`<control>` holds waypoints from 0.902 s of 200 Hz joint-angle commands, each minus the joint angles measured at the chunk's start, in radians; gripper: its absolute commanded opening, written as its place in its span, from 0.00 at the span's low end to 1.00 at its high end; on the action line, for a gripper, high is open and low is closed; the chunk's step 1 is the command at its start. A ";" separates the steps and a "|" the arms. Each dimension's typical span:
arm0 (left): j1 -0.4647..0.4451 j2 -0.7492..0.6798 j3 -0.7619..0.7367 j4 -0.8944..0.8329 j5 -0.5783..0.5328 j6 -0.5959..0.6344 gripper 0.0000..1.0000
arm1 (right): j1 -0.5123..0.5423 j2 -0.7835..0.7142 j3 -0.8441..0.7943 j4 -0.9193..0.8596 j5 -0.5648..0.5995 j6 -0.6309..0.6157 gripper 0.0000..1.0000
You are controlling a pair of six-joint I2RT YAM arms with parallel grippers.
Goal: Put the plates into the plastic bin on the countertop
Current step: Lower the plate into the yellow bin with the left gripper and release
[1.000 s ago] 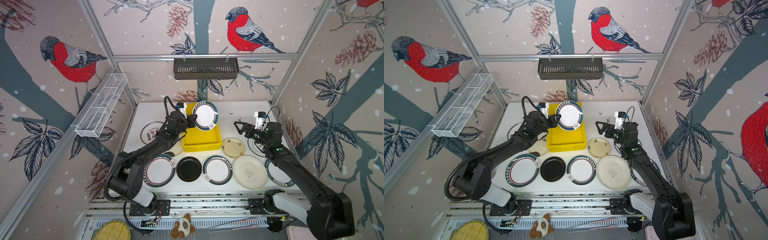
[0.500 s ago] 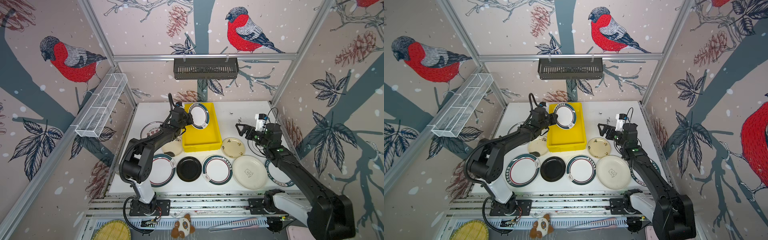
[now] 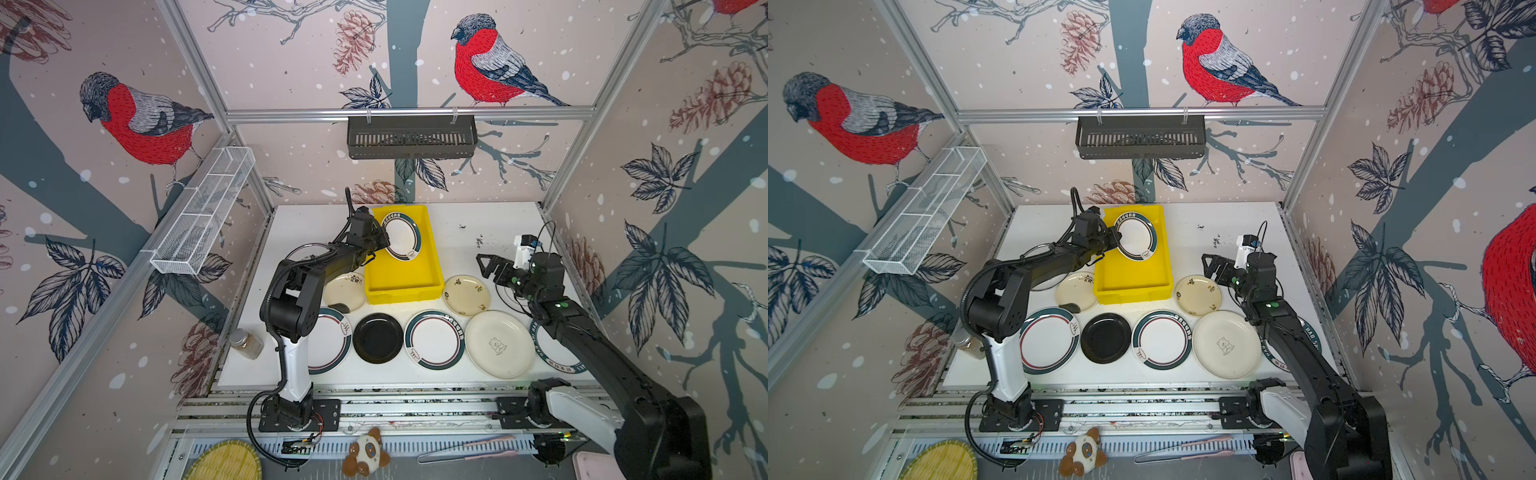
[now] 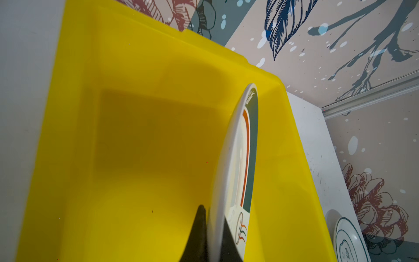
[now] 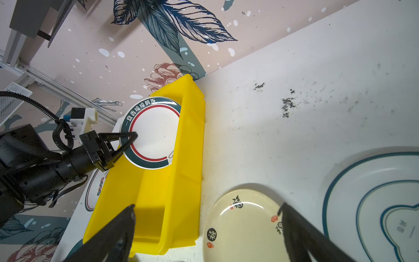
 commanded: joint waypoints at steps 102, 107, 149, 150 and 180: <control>-0.002 0.026 0.043 -0.004 0.035 0.043 0.51 | -0.017 0.005 -0.018 0.003 -0.004 -0.002 1.00; -0.004 0.021 0.040 0.001 0.034 0.046 0.53 | -0.017 0.006 -0.018 0.003 -0.006 -0.002 1.00; -0.013 0.010 0.077 -0.024 0.025 0.087 0.97 | -0.027 0.013 -0.018 0.003 -0.016 0.006 1.00; -0.013 0.010 0.079 -0.025 0.024 0.088 0.97 | -0.027 0.014 -0.018 0.003 -0.018 0.007 1.00; -0.018 -0.009 0.096 -0.059 -0.011 0.115 0.97 | -0.063 0.019 -0.025 -0.009 -0.045 0.023 1.00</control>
